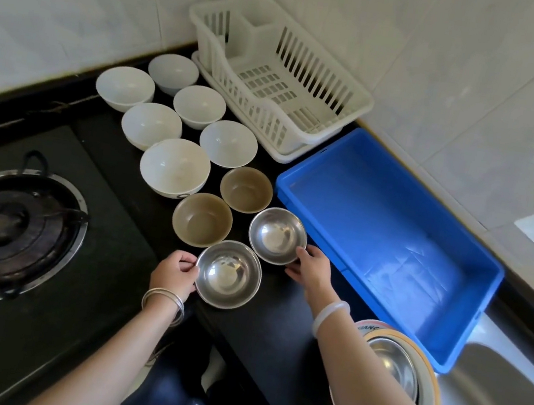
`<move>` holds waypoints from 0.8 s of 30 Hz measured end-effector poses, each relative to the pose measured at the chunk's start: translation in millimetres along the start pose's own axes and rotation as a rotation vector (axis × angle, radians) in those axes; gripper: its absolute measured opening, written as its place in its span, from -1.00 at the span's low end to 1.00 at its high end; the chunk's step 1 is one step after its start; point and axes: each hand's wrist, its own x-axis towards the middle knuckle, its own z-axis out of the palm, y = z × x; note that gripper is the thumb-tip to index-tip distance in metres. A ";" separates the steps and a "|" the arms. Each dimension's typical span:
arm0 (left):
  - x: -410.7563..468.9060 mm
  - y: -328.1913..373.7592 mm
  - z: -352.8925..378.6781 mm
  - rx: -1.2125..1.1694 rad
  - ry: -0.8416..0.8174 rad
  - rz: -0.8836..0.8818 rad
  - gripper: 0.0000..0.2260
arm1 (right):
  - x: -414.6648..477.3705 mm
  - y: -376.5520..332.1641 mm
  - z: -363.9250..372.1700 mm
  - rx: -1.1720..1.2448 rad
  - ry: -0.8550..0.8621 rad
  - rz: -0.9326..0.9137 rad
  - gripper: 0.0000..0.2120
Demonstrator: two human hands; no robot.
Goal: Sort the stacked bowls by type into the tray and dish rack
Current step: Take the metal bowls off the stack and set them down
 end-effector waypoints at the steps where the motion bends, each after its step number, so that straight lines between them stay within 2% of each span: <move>1: -0.9 0.8 -0.8 0.022 0.002 0.014 -0.91 | -1.8 -0.3 -1.0 -0.003 -0.007 -0.002 -0.68; 6: -9.8 11.4 -3.4 0.214 0.028 0.125 -0.81 | -16.6 -3.9 -12.6 -0.178 0.000 -0.079 -0.66; 11: -27.3 29.1 4.5 0.320 0.031 0.279 -0.78 | -48.3 -5.6 -45.7 -0.426 0.103 -0.324 -0.72; 15: -47.8 43.7 38.1 0.323 -0.098 0.374 -0.84 | -78.4 7.9 -96.8 -0.498 0.306 -0.401 -0.83; 19: -85.3 43.6 90.4 0.380 -0.327 0.480 -0.84 | -105.3 40.0 -160.7 -0.599 0.571 -0.350 -0.85; 24: -131.0 34.2 147.9 0.519 -0.489 0.554 -0.80 | -128.0 82.6 -204.0 -0.673 0.700 -0.252 -0.68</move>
